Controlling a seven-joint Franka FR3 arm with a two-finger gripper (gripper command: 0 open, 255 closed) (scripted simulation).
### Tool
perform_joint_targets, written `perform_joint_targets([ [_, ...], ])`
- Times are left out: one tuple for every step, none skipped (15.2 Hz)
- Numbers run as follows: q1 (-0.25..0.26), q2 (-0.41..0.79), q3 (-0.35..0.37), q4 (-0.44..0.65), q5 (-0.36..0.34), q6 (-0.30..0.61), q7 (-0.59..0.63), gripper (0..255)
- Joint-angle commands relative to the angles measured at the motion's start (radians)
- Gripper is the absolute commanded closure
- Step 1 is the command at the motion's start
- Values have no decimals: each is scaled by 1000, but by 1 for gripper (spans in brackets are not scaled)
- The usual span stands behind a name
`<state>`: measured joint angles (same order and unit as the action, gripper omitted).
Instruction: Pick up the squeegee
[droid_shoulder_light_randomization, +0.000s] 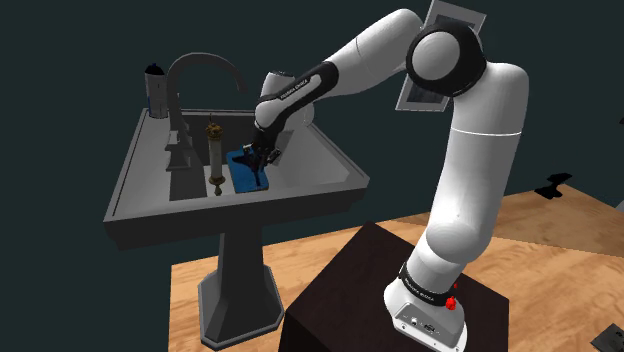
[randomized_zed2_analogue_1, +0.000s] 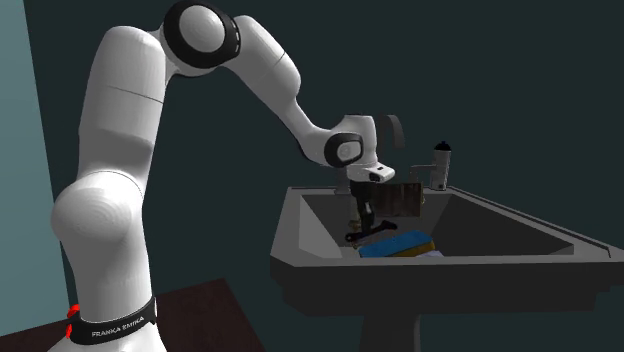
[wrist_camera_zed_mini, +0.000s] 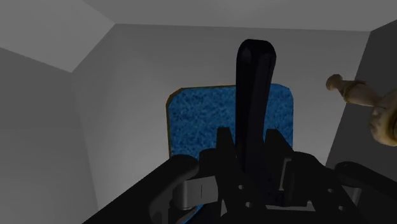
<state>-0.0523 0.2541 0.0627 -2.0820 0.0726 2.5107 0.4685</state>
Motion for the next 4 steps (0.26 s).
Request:
perform_joint_targets([
  [-1, -15, 0, 8, 0, -24, 1, 255],
  [-1, -23, 0, 12, -1, -36, 1, 255],
  [-1, -25, -1, 12, -1, -37, 1, 255],
  [-1, -25, -1, 13, -1, -37, 1, 255],
])
